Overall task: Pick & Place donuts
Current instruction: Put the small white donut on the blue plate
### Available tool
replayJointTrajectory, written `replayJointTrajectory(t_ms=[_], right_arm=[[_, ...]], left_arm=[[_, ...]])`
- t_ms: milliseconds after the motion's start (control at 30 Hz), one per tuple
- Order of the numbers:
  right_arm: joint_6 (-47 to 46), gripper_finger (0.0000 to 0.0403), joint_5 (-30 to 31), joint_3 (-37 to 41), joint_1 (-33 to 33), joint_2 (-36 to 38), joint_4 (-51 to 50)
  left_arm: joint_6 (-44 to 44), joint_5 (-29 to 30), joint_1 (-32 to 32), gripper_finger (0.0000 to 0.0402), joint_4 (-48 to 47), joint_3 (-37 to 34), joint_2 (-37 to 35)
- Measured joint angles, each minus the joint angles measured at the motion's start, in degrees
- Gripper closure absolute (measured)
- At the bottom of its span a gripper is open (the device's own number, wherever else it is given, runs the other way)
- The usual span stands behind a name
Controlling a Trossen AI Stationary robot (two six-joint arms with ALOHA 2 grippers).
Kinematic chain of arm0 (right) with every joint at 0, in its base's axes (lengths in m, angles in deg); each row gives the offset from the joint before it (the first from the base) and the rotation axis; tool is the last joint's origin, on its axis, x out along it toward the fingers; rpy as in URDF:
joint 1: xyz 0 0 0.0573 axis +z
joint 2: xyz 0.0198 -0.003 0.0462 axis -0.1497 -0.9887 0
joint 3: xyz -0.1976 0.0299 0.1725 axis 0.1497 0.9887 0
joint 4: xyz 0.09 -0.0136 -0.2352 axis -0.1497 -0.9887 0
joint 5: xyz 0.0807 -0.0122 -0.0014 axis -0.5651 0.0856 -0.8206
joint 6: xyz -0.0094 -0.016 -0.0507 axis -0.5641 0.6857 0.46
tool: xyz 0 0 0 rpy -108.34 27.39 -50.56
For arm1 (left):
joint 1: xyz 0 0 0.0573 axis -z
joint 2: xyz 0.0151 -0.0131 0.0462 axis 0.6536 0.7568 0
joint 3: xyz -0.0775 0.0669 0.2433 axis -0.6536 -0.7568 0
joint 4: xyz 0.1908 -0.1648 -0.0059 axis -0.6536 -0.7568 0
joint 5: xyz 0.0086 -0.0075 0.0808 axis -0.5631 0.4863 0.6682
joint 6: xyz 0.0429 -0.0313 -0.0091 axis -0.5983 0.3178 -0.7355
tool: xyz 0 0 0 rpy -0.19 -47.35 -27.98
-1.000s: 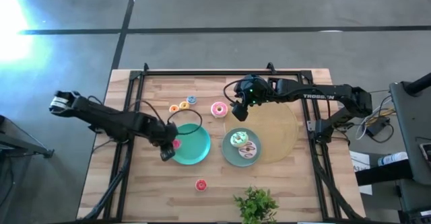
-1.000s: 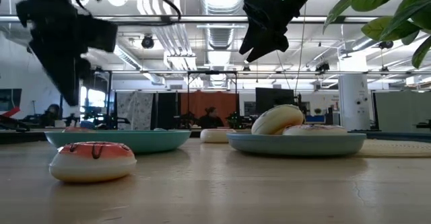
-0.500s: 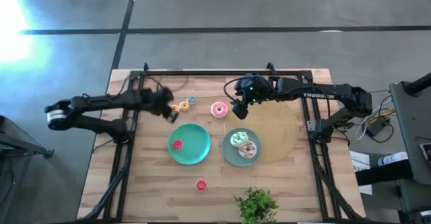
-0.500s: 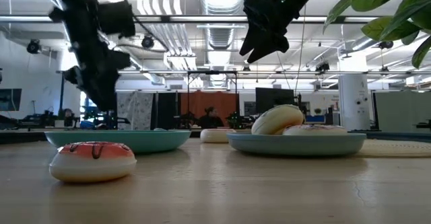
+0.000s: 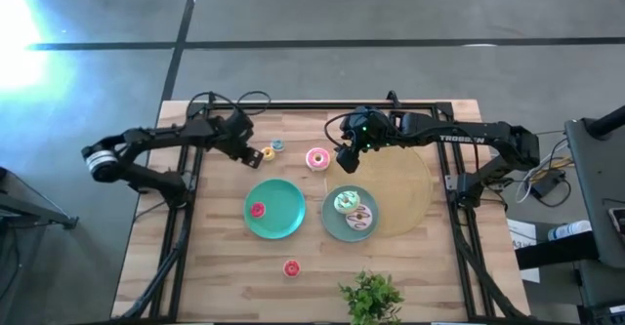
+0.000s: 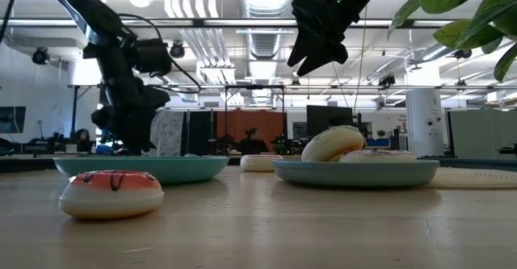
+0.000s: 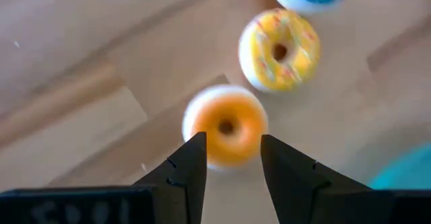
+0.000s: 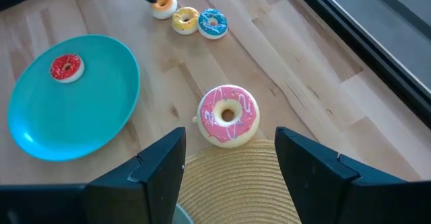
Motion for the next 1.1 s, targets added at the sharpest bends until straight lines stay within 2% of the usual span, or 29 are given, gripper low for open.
replayJointTrajectory(t_ms=[200,400,533,633,767,867,933,1033,1100], right_arm=[[-0.26,0.0184,0.01,0.00,0.00,0.00,-0.01],[-0.89,0.0184,0.00,0.00,0.00,0.00,-0.04],[-1.11,0.0184,0.00,0.00,0.00,0.00,-0.03],[-1.11,0.0184,-0.04,0.00,0.00,0.00,0.03],[-1.06,0.0184,-0.58,-0.16,0.00,0.00,0.65],[-0.54,0.0184,-2.95,-0.87,-0.01,0.01,2.52],[-0.21,0.0184,-7.56,-1.03,-0.07,0.04,5.98],[1.51,0.0184,-15.60,-1.05,0.61,0.04,13.51],[5.49,0.0184,-17.29,-1.05,2.16,0.04,18.74]], left_arm=[[-1.86,0.95,-0.17,0.0293,3.35,0.05,4.57],[-3.97,1.02,-0.19,0.0349,3.57,0.26,7.58],[-4.43,1.41,-0.19,0.0394,4.02,0.15,7.12],[-3.90,0.94,-0.21,0.0400,4.19,0.00,5.53],[-2.25,-3.64,-0.18,0.0401,4.09,0.54,1.07],[-0.81,-9.41,-0.19,0.0401,5.24,0.72,-3.32],[1.52,-18.08,-0.19,0.0401,9.21,0.68,-6.50],[9.80,-32.29,-0.10,0.0401,18.42,-0.14,-10.39],[16.37,-41.09,0.08,0.0401,26.77,-0.94,-11.62]])
